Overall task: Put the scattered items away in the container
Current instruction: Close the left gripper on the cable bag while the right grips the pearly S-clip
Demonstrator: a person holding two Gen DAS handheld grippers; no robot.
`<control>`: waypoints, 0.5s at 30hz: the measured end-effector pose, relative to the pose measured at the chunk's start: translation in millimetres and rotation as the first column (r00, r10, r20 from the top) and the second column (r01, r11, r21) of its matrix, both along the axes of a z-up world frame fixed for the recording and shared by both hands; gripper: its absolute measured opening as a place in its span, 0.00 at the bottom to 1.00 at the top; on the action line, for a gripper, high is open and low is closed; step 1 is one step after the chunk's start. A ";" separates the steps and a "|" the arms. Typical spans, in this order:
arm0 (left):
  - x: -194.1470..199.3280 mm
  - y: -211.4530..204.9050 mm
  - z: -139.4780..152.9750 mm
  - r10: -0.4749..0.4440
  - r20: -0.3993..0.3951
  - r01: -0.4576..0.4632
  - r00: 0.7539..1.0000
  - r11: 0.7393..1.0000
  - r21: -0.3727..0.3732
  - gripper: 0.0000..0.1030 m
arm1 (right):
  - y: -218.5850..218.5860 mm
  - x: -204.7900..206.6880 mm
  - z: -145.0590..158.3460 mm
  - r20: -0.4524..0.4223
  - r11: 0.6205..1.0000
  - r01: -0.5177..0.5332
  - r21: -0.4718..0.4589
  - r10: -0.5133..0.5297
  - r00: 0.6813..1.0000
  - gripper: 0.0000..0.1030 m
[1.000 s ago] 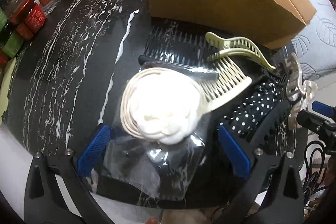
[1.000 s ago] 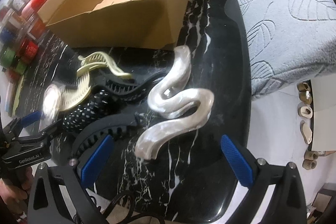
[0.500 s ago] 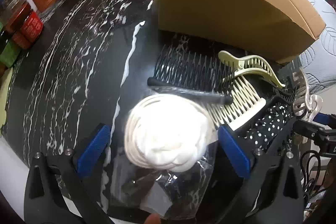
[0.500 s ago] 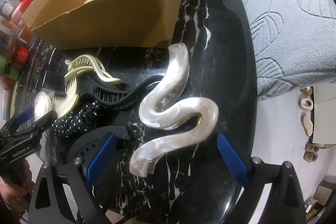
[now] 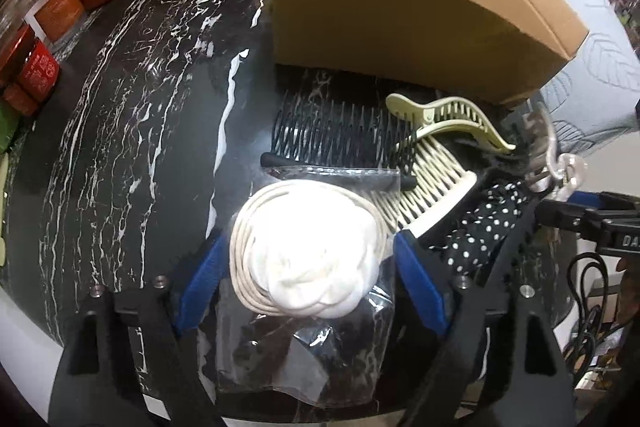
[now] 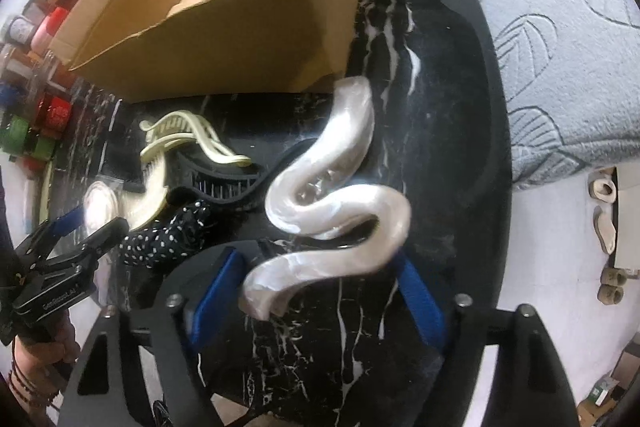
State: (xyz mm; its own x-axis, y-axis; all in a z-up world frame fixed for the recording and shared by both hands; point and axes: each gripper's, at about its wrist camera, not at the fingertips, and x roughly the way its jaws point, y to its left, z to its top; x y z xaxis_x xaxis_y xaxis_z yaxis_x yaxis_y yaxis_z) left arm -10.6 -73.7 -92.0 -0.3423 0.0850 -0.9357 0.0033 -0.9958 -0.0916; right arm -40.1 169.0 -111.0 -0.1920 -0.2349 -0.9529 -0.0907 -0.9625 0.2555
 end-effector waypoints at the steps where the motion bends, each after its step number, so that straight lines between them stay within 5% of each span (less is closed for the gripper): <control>1: 0.9 -1.6 1.3 0.003 -0.004 -0.003 1.000 1.000 0.016 0.71 | 0.1 -0.7 0.1 -0.002 1.000 -0.001 -0.007 0.001 1.000 0.71; 5: 2.6 -4.6 5.6 0.018 -0.014 -0.017 1.000 0.999 0.047 0.62 | 2.0 -2.6 0.4 -0.009 0.998 0.005 -0.063 -0.006 1.000 0.51; 7: 3.7 -4.0 7.0 0.010 -0.018 -0.009 1.000 0.999 0.039 0.59 | 2.4 -4.9 0.1 -0.003 0.996 0.010 -0.085 -0.011 1.000 0.49; 15: -1.1 -2.7 30.2 -0.009 -0.064 0.012 0.998 0.999 0.045 0.57 | 13.5 1.2 4.2 -0.025 0.995 0.022 -0.094 -0.024 0.999 0.17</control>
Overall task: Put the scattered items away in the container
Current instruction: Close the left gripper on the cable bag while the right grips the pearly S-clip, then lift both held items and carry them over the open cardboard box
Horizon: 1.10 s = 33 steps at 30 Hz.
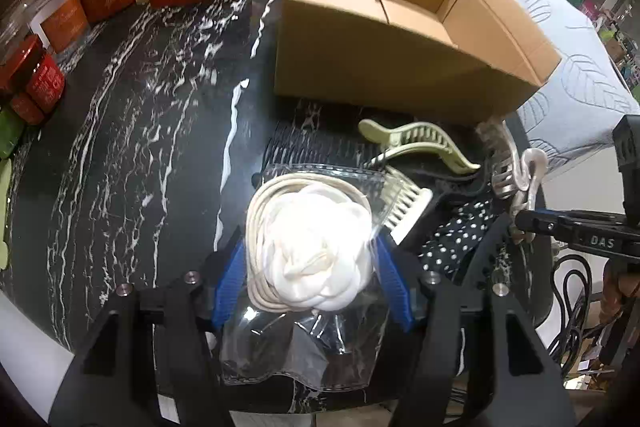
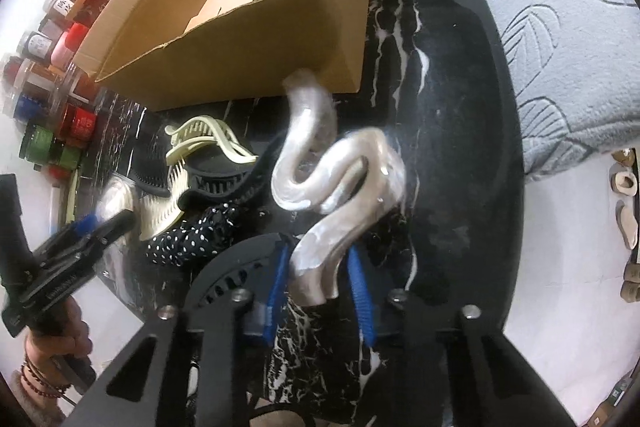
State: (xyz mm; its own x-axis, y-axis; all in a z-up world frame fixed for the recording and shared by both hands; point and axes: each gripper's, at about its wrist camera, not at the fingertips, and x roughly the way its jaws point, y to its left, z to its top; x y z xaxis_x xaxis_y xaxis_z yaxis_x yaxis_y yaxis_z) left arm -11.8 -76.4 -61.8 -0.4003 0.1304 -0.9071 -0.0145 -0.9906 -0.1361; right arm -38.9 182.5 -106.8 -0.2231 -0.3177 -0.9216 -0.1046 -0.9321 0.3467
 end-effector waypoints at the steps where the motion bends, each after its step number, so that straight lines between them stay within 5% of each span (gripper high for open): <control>1: -1.1 0.4 1.6 -0.002 -0.005 0.002 1.000 1.000 0.002 0.57 | -3.4 11.0 8.3 -0.007 1.000 -0.003 -0.008 0.003 1.000 0.16; 17: -6.6 -13.2 21.1 0.013 -0.033 -0.013 0.999 1.000 0.012 0.56 | -5.4 14.7 17.6 -0.046 1.000 0.026 0.005 -0.026 0.999 0.16; 33: -2.4 16.6 53.6 -0.051 -0.071 0.048 0.996 0.998 -0.040 0.56 | 10.0 42.1 65.2 -0.107 1.000 0.004 -0.010 -0.005 0.994 0.16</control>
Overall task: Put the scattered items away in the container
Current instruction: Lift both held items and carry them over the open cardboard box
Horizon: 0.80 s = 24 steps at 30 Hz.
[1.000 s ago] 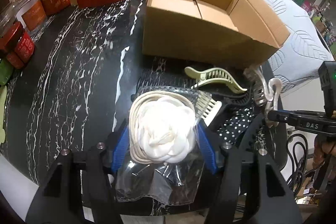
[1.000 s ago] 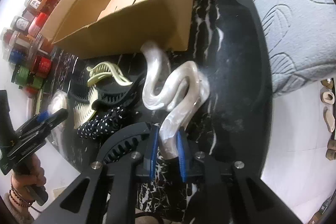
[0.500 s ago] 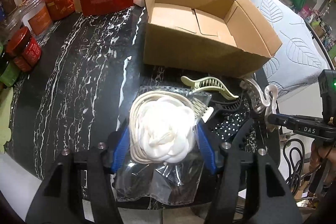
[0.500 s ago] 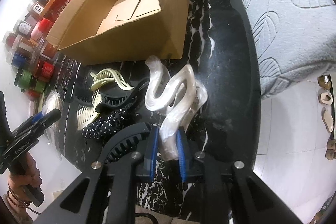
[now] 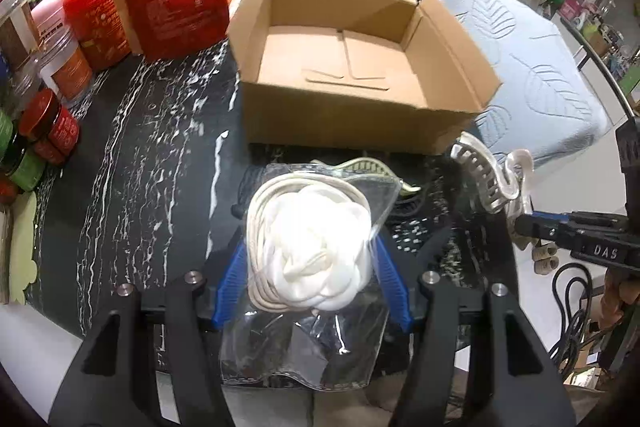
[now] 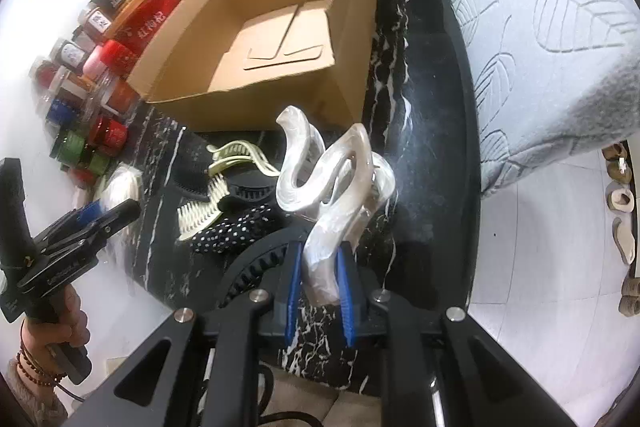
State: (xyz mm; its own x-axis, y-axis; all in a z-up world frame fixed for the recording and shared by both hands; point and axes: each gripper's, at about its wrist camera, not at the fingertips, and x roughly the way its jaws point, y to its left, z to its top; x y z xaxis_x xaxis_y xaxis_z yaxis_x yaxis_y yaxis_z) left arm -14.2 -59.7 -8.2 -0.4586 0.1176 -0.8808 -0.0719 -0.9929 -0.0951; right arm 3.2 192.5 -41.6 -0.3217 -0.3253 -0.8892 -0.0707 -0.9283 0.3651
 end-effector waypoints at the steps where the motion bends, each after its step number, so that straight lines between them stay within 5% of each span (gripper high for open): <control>1: 0.3 2.5 3.3 -0.003 -0.006 0.003 1.000 1.000 -0.002 0.56 | -0.8 1.9 3.8 -0.005 1.000 -0.005 0.000 0.005 1.000 0.16; 13: -22.7 11.3 42.1 0.008 -0.097 -0.006 0.995 1.000 0.020 0.57 | -15.1 12.3 49.6 -0.106 0.998 -0.056 0.015 0.057 0.993 0.16; 24: -73.4 22.2 69.2 -0.030 -0.158 0.025 0.987 0.999 -0.028 0.57 | -29.3 -24.3 87.7 -0.213 0.997 -0.074 0.006 0.073 0.974 0.16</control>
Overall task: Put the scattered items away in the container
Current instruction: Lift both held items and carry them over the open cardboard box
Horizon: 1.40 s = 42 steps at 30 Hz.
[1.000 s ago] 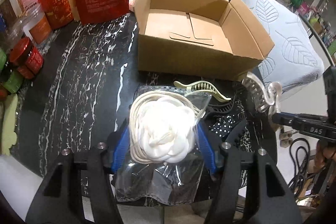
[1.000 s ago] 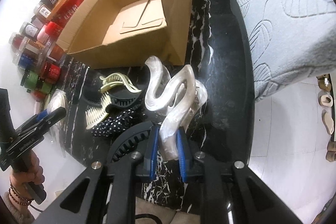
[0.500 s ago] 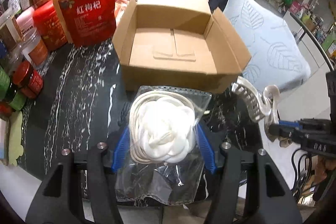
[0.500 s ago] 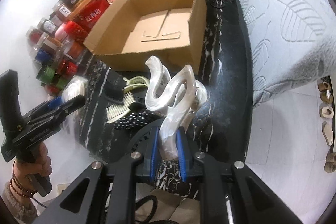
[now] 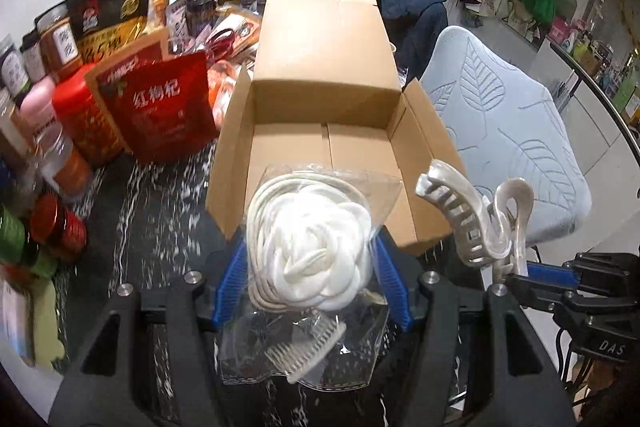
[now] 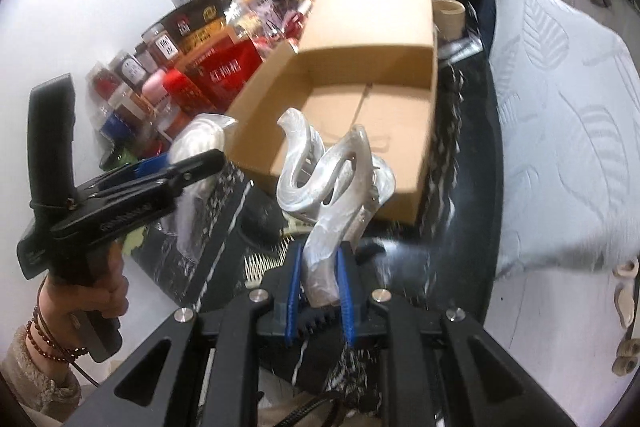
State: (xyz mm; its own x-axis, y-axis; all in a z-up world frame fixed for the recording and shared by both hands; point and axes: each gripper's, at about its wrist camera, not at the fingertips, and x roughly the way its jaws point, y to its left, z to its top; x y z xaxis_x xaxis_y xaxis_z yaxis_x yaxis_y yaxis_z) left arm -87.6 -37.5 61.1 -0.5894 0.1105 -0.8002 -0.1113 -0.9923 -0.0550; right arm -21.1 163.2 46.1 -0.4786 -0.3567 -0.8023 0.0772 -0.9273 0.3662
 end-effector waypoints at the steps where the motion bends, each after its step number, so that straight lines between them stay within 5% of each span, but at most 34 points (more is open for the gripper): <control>1: -5.9 0.7 1.0 -0.005 0.001 0.005 1.000 1.000 -0.009 0.57 | -1.2 -5.0 2.6 -0.008 1.000 -0.003 0.000 0.003 1.000 0.16; 27: -153.3 14.7 -32.1 -0.062 0.047 0.062 0.997 0.998 -0.003 0.57 | 13.3 -154.3 -21.8 0.011 0.998 0.042 0.048 -0.042 0.999 0.16; 42: -198.8 27.2 -85.4 -0.059 0.135 0.067 0.989 0.996 -0.054 0.57 | 9.0 -213.1 -59.0 0.082 0.989 0.022 0.145 -0.034 0.996 0.16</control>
State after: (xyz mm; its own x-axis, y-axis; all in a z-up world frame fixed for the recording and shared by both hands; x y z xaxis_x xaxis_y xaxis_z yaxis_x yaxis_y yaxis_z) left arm -286.4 -10.3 -24.4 -0.4705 0.0951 -0.8773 -0.1690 -0.9855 -0.0162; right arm -234.2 172.3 -12.9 -0.4154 -0.2225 -0.8820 0.0251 -0.9721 0.2333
